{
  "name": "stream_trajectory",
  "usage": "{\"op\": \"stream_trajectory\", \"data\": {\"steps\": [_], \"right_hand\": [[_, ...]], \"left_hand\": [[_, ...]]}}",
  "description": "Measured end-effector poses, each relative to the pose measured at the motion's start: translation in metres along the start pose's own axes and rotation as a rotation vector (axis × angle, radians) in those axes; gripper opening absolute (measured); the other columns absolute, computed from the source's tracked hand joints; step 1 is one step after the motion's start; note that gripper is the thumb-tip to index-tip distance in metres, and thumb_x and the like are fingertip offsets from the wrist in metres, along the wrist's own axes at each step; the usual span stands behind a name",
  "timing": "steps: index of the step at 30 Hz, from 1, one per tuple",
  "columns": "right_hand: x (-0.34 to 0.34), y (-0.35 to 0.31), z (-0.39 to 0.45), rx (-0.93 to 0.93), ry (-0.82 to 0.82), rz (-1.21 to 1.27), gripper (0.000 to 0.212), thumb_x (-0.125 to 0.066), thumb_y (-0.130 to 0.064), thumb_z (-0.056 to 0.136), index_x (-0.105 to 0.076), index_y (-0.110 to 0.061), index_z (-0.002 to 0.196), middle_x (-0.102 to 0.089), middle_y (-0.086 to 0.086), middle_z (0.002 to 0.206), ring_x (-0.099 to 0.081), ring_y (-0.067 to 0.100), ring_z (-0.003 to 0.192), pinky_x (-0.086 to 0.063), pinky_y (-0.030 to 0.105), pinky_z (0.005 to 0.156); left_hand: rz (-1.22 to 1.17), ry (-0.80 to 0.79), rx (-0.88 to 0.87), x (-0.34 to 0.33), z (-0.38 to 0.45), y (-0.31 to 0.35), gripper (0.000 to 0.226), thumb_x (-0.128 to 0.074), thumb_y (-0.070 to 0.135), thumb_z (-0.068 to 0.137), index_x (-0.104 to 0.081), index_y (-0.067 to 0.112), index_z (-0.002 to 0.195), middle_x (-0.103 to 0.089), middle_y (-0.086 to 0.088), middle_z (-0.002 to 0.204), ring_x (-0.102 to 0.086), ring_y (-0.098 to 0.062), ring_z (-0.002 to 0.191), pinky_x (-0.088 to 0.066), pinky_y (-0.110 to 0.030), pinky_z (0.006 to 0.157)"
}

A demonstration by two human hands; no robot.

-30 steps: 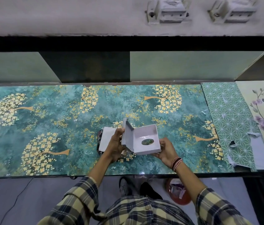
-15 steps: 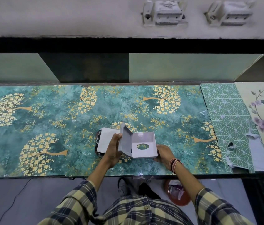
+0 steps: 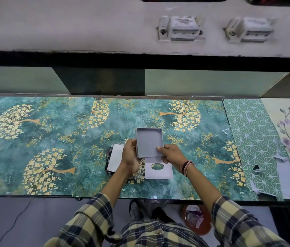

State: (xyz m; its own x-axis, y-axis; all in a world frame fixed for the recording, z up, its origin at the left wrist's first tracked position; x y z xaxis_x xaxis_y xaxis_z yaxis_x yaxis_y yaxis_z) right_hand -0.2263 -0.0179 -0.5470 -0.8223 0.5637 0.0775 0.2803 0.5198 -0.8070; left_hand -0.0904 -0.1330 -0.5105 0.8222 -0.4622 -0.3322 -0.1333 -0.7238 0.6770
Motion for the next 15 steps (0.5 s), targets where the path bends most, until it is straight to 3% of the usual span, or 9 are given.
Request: {"op": "stream_trajectory", "data": {"steps": [3, 5, 8, 11, 15], "right_hand": [[0.025, -0.003, 0.023, -0.020, 0.175, -0.030, 0.029, -0.064, -0.014, 0.097, -0.061, -0.002, 0.070, -0.056, 0.016, 0.060, -0.046, 0.021, 0.042, -0.042, 0.029, 0.046], [0.040, -0.001, 0.038, -0.044, 0.282, -0.131, 0.035, -0.064, -0.016, 0.095, -0.057, -0.007, 0.061, -0.053, 0.013, 0.056, -0.048, 0.022, 0.048, -0.042, 0.032, 0.053], [0.049, 0.000, 0.055, -0.095, 0.375, -0.228, 0.038, -0.065, -0.021, 0.092, -0.050, -0.010, 0.059, -0.044, 0.013, 0.059, -0.043, 0.022, 0.057, -0.033, 0.032, 0.060], [0.044, -0.002, 0.063, -0.110, 0.374, -0.281, 0.050, -0.066, -0.019, 0.093, -0.035, -0.015, 0.053, -0.029, 0.006, 0.053, -0.030, 0.019, 0.051, -0.020, 0.033, 0.056], [0.038, 0.003, 0.065, -0.167, 0.347, -0.363, 0.052, -0.065, -0.018, 0.093, -0.032, -0.016, 0.053, -0.029, 0.004, 0.051, -0.030, 0.019, 0.049, -0.019, 0.032, 0.051]], "left_hand": [[0.078, 0.166, -0.051, 0.026, 0.003, 0.007, 0.046, -0.036, 0.036, 0.110, -0.064, 0.004, 0.127, -0.072, -0.014, 0.115, -0.068, -0.027, 0.105, -0.054, -0.039, 0.092], [0.126, 0.251, -0.077, 0.049, 0.002, 0.008, 0.049, -0.041, 0.036, 0.109, -0.059, -0.001, 0.135, -0.067, -0.018, 0.125, -0.066, -0.030, 0.114, -0.052, -0.044, 0.104], [0.147, 0.322, -0.103, 0.074, -0.004, 0.006, 0.042, -0.047, 0.031, 0.108, -0.064, -0.002, 0.127, -0.070, -0.019, 0.119, -0.068, -0.031, 0.112, -0.054, -0.046, 0.104], [0.210, 0.372, -0.128, 0.088, -0.009, 0.007, 0.028, -0.052, 0.028, 0.106, -0.071, 0.007, 0.103, -0.073, -0.015, 0.107, -0.070, -0.029, 0.104, -0.057, -0.043, 0.097], [0.367, 0.425, -0.182, 0.098, -0.012, 0.010, 0.021, -0.058, 0.020, 0.102, -0.070, 0.015, 0.085, -0.072, -0.010, 0.097, -0.068, -0.026, 0.092, -0.056, -0.041, 0.087]]}}
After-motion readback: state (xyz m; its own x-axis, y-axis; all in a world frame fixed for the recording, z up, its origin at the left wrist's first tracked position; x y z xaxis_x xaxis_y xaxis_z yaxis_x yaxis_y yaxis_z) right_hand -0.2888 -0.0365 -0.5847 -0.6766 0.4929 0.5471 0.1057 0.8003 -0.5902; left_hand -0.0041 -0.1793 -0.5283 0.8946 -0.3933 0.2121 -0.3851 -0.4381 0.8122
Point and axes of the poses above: each hand's wrist, its own z-axis towards the middle knuckle, its own x-axis out of the back of the hand, y = z × x, the point moved 8 cm from there along z, towards the middle knuckle
